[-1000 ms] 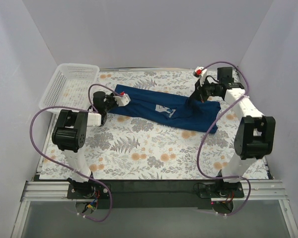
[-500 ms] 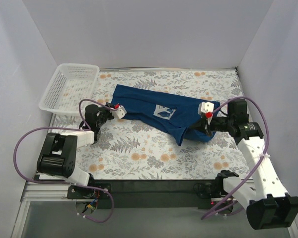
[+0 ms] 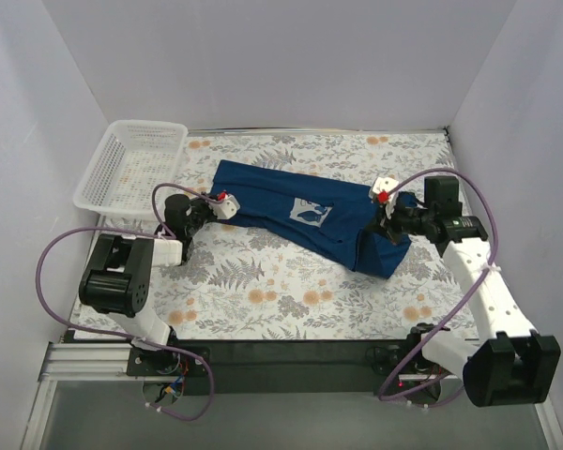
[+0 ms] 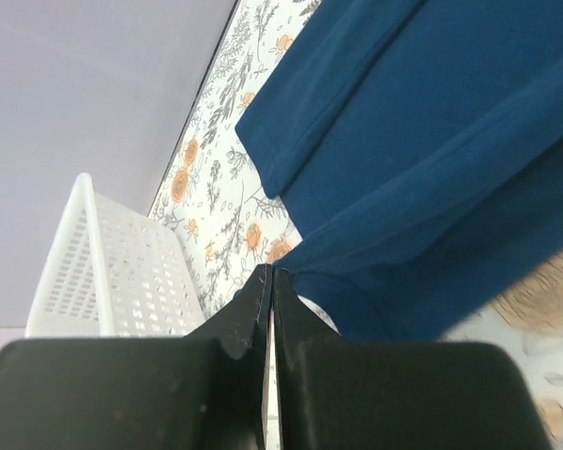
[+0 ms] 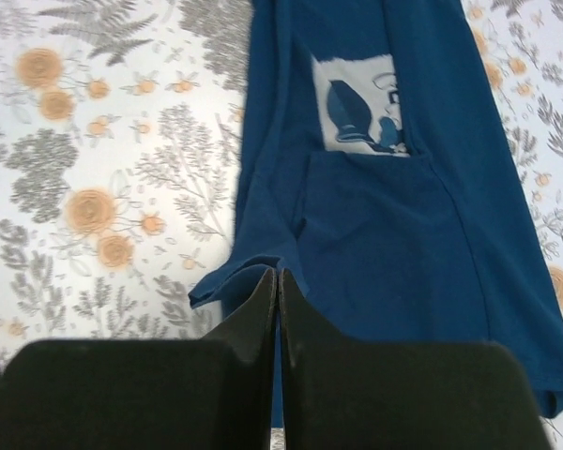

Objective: Fold and stack the t-shirts

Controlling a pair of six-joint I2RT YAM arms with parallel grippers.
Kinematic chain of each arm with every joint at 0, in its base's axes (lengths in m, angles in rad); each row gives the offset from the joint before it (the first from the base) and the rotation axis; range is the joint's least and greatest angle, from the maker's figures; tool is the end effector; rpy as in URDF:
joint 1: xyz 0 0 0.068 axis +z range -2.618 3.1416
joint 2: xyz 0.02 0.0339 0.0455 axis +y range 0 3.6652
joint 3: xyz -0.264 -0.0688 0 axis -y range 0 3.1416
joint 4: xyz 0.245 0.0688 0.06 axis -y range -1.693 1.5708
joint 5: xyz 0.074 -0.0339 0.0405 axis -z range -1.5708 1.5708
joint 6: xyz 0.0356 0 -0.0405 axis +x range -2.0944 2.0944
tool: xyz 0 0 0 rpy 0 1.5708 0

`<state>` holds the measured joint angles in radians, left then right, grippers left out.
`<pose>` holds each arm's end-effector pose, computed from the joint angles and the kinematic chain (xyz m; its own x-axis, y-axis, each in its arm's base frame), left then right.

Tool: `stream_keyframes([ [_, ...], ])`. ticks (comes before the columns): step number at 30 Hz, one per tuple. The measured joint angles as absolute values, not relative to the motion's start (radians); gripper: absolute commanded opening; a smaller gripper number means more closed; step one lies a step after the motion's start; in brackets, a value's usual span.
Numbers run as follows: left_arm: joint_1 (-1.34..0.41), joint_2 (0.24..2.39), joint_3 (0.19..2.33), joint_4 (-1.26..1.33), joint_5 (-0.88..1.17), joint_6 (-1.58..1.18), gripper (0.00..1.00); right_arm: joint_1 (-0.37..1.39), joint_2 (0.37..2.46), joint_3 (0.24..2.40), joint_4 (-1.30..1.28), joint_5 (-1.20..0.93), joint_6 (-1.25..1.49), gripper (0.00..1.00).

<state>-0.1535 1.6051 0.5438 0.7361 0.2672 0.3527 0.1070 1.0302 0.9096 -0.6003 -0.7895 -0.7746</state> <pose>0.2986 -0.0557 0.1581 -0.1600 0.3619 -0.9184 0.4795 0.8417 0.2482 0.2051 0.0475 0.3046 -0.0455 -0.5003 -0.8647 -0.8918 0.4104 -0.1905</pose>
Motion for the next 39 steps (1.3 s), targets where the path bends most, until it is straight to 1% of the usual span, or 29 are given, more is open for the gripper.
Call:
stream_keyframes([
  [7, -0.153, 1.766, 0.698, 0.741, 0.262, 0.345, 0.00, 0.093, 1.296, 1.019, -0.459, -0.698, -0.694, 0.01],
  [14, -0.153, 1.841, 0.794, 0.740, 0.257, 0.353, 0.00, 0.091, 1.539, 1.203, -0.392, -0.662, -0.647, 0.01],
  [22, -0.155, 1.943, 0.905, 0.725, 0.222, 0.387, 0.00, 0.085, 1.739, 1.372, -0.364, -0.627, -0.607, 0.01],
  [29, -0.156, 2.003, 0.957, 0.680, 0.199, 0.415, 0.00, 0.076, 1.824, 1.434, -0.358, -0.578, -0.589, 0.01],
  [39, -0.158, 2.026, 0.982, 0.653, 0.175, 0.434, 0.00, 0.038, 1.843, 1.435, -0.356, -0.525, -0.579, 0.01],
])
